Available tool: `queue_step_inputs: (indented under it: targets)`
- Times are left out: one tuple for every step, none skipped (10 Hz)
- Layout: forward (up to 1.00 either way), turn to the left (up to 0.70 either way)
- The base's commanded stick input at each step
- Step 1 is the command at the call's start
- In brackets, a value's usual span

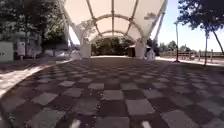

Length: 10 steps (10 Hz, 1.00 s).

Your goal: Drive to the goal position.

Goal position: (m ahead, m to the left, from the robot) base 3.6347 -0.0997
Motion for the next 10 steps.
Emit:
queue_step_inputs:
  targets:
    - [1.00, 0.00]
    - [1.00, 0.00]
    - [1.00, 0.00]
    - [1.00, 0.00]
    - [1.00, 0.00]
    - [1.00, 0.00]
    - [1.00, 0.00]
    - [1.00, 0.00]
    - [1.00, 0.00]
    - [1.00, 0.00]
